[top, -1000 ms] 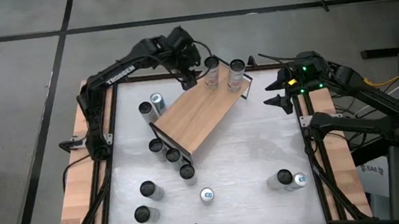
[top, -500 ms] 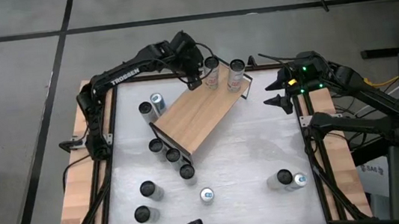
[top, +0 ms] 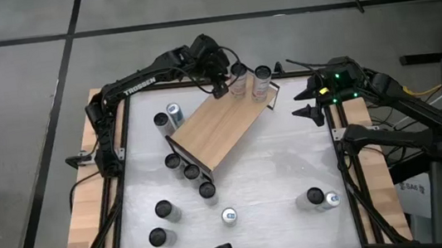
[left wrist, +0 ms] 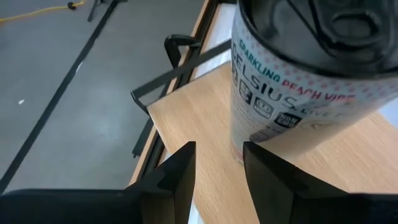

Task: Place canned beverage on shelf
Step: Put the white-pink soda can on the shelf aligned with the other white-pink soda can

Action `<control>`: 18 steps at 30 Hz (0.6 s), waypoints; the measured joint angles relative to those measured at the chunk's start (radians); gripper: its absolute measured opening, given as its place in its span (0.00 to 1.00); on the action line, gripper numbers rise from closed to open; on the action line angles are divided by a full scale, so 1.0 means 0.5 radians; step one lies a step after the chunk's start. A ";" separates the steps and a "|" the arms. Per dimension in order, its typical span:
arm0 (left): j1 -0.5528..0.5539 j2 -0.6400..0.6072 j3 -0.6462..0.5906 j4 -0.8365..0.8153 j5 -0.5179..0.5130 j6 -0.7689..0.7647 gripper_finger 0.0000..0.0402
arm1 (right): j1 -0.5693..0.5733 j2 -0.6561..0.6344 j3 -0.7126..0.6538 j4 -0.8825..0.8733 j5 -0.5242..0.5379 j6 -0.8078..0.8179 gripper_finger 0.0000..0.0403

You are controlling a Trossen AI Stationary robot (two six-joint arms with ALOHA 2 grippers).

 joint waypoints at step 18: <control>0.002 -0.010 0.000 -0.278 -0.130 -0.022 0.32 | 0.000 0.000 0.000 0.000 0.000 0.000 0.76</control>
